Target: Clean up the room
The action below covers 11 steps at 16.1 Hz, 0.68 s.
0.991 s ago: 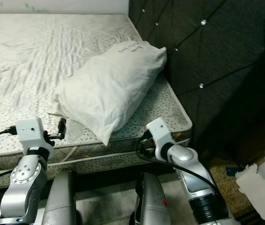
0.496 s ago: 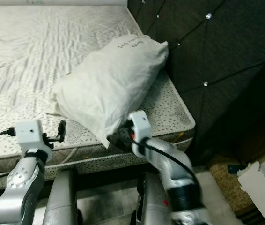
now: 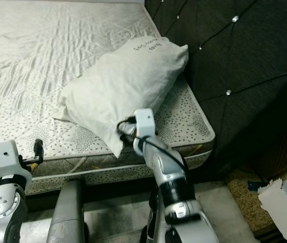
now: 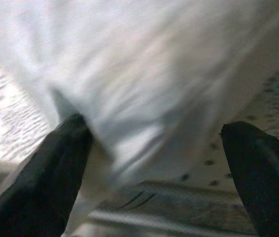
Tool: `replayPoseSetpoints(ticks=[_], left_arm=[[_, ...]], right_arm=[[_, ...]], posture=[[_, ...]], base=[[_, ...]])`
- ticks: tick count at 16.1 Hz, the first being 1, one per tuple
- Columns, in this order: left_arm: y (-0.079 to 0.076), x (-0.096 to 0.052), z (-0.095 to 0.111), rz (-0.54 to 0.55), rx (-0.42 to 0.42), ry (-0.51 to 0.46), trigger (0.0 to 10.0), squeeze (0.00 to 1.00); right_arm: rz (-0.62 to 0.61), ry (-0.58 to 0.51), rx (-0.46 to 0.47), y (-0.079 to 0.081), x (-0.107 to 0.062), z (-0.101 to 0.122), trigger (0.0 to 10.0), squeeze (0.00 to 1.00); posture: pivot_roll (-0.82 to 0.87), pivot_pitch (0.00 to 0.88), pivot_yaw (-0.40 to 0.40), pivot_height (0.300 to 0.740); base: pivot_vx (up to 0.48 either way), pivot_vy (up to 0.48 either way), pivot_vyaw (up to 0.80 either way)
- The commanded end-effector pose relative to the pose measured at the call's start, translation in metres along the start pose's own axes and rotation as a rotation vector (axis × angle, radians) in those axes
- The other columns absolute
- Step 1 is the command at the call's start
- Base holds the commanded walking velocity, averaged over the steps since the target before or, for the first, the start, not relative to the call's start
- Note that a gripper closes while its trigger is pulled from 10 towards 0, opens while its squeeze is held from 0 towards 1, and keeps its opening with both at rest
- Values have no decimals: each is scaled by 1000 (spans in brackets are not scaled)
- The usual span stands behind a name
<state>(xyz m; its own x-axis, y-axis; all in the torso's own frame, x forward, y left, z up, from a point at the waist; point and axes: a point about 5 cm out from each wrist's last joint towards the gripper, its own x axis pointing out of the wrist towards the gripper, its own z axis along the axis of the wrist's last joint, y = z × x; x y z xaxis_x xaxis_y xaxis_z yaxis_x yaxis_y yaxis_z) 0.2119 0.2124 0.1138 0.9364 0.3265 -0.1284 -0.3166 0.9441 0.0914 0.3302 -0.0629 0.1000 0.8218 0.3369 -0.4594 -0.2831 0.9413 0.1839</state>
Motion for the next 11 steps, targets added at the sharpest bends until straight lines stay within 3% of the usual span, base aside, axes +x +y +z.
replayPoseSetpoints(ticks=[1,3,4,5,9,11], left_arm=[[-2,0,3,3,-1,-4,10000,0],[-5,1,3,-7,-5,-2,10000,0],[-5,2,4,-11,-7,-4,10000,0],[-6,3,4,-11,-8,-4,10000,0],[-7,6,5,-11,-25,-6,10000,0],[-7,5,5,-8,-27,-7,10000,0]], right_arm=[[-33,-3,16,-3,3,1,10000,0],[-21,-5,35,6,8,4,10000,0],[7,-4,43,15,12,2,7216,0],[12,4,61,17,14,0,0,0],[13,-19,171,39,28,6,0,0],[13,-29,181,42,30,9,0,0]], posture=[[214,91,-101,556],[212,92,-96,556],[207,90,-96,556],[207,90,-99,556],[223,88,-106,556],[229,87,-111,556]], base=[[0,0,0],[0,0,0],[0,0,0],[0,0,0],[0,0,0],[0,0,0]])
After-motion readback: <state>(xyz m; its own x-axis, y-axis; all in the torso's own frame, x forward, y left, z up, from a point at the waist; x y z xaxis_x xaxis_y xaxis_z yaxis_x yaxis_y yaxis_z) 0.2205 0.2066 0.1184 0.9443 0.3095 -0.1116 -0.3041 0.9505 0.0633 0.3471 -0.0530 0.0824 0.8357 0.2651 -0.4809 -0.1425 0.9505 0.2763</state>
